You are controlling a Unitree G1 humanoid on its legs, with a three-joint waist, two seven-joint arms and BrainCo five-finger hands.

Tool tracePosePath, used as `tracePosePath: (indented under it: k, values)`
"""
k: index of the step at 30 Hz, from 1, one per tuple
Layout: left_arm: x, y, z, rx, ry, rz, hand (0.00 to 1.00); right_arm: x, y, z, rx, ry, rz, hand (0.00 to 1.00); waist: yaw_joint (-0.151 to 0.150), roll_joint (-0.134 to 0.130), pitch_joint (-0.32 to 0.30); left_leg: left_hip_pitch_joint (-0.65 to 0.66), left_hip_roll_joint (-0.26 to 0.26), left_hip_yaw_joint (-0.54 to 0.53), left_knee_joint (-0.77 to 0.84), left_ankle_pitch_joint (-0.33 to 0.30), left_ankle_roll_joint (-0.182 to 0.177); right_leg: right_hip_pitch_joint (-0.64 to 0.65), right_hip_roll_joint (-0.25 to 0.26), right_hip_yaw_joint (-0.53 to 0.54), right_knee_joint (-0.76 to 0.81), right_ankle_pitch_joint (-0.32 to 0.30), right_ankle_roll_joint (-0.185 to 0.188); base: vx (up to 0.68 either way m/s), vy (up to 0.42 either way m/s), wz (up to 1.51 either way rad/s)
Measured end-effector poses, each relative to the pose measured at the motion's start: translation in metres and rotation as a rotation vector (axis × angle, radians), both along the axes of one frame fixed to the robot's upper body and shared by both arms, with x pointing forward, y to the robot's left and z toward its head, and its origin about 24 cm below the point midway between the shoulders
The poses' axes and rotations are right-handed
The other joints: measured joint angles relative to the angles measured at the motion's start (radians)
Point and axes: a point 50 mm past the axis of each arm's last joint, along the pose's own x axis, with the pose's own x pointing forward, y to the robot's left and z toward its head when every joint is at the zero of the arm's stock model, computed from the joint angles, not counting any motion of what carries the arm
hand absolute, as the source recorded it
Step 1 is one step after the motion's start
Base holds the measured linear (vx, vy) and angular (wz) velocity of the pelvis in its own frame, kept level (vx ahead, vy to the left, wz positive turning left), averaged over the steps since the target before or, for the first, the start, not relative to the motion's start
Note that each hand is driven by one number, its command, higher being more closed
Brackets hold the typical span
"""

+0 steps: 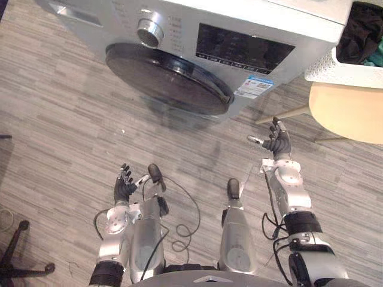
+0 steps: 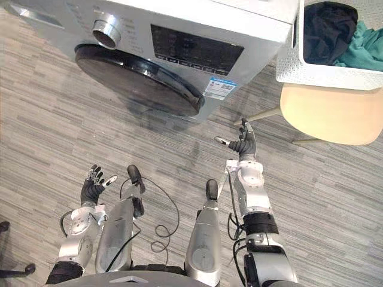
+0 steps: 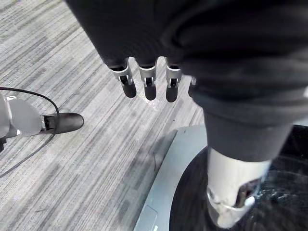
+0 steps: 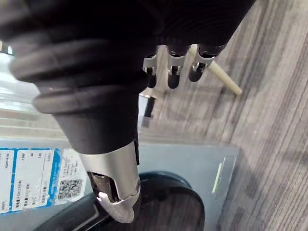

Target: Pick up the laundry basket with both hands and put the clothes into the washing machine.

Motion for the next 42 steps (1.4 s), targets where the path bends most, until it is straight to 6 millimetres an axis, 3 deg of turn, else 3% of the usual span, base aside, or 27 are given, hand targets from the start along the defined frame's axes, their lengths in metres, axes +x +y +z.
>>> tracePosePath:
  k: [6, 9, 15, 20, 23, 29, 34, 42]
  values:
    - [-0.001, 0.0, -0.003, 0.001, 0.023, -0.019, 0.0, -0.008, 0.034, -0.027, 0.003, 0.119, 0.183, 0.0, 0.013, -0.01, 0.005, 0.037, -0.009, -0.026, -0.03, 0.022, 0.006, 0.048, -0.001, -0.033, -0.005, 0.001, 0.0, 0.03, -0.013, 0.14]
    - [-0.001, 0.001, -0.004, 0.002, 0.027, -0.02, 0.0, -0.01, 0.035, -0.03, 0.011, 0.126, 0.181, 0.0, 0.017, -0.011, 0.006, 0.056, -0.014, -0.028, -0.069, 0.043, 0.006, 0.055, -0.001, -0.04, -0.006, -0.001, -0.003, 0.02, -0.013, 0.05]
    - [-0.001, 0.001, -0.004, 0.004, 0.032, -0.021, 0.0, 0.0, 0.024, -0.009, 0.01, 0.053, 0.116, 0.0, 0.015, -0.026, 0.011, 0.095, -0.021, -0.027, -0.126, 0.076, 0.005, 0.069, 0.001, -0.043, -0.002, -0.001, -0.003, 0.0, 0.0, 0.0]
    - [-0.001, 0.005, -0.003, 0.016, 0.031, -0.026, 0.0, 0.015, -0.006, 0.043, -0.094, -0.088, 0.035, 0.0, 0.015, -0.035, 0.016, 0.106, -0.028, -0.04, -0.168, 0.106, 0.008, 0.069, 0.001, -0.055, 0.006, -0.001, -0.002, -0.01, -0.007, 0.07]
    - [-0.001, 0.005, -0.003, 0.017, 0.031, -0.025, 0.0, 0.02, -0.013, 0.065, -0.145, -0.138, 0.02, 0.0, 0.015, -0.035, 0.016, 0.106, -0.028, -0.051, -0.168, 0.111, 0.01, 0.076, 0.002, -0.068, 0.007, -0.001, -0.002, 0.0, -0.015, 0.1]
    - [-0.001, 0.005, -0.003, 0.014, 0.028, -0.037, 0.0, 0.029, -0.012, 0.072, -0.116, -0.131, 0.051, 0.0, 0.015, -0.038, 0.018, 0.106, -0.028, -0.053, -0.169, 0.113, 0.011, 0.075, 0.002, -0.069, 0.011, -0.001, -0.002, 0.0, -0.003, 0.01]
    - [-0.001, 0.004, -0.003, 0.009, 0.022, -0.066, 0.0, 0.059, -0.024, 0.099, -0.158, -0.007, 0.127, 0.0, 0.017, -0.043, 0.021, 0.097, -0.019, -0.054, -0.17, 0.119, 0.004, 0.066, 0.01, -0.069, 0.012, 0.006, 0.0, -0.01, -0.017, -0.01]
    - [-0.001, 0.0, -0.004, -0.009, 0.022, -0.109, 0.0, 0.068, -0.033, 0.117, -0.259, 0.112, 0.168, 0.0, 0.026, -0.042, 0.021, 0.073, 0.003, -0.082, -0.17, 0.129, -0.006, 0.059, 0.033, -0.094, 0.008, 0.012, 0.0, 0.0, -0.049, 0.02]
